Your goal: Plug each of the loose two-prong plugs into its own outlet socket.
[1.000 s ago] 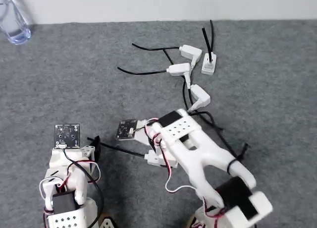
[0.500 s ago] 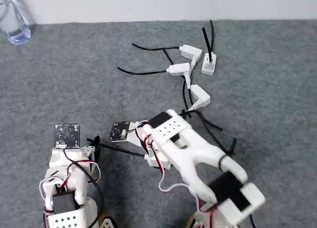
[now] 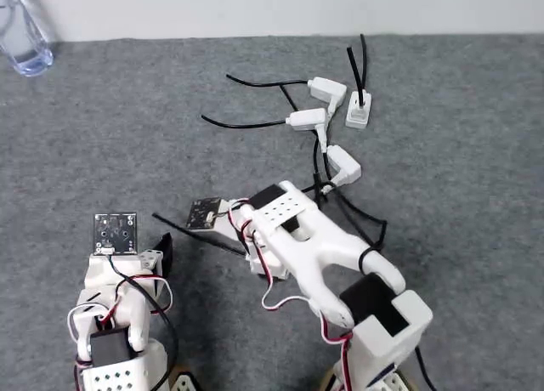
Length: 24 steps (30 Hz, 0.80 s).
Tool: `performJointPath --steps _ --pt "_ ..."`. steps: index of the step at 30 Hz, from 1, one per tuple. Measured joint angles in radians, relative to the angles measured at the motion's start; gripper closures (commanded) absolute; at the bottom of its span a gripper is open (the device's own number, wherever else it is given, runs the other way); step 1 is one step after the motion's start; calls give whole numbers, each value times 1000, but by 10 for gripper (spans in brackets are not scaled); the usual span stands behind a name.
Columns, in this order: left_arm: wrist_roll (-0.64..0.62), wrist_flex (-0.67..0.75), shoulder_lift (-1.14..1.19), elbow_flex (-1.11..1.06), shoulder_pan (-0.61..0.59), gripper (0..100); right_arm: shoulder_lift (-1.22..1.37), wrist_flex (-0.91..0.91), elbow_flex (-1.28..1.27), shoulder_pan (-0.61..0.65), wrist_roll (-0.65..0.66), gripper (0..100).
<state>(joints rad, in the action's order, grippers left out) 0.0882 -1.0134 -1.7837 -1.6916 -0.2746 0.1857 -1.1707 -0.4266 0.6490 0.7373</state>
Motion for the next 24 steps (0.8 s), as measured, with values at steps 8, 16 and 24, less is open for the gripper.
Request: performJointPath --steps 8,16,24 --pt "0 0 0 0 0 746 -281 -224 114 -112 0 991" --pt "0 0 0 0 0 746 -508 -334 393 -298 0 991" --pt "0 0 0 0 0 746 -476 -68 463 -373 57 991"
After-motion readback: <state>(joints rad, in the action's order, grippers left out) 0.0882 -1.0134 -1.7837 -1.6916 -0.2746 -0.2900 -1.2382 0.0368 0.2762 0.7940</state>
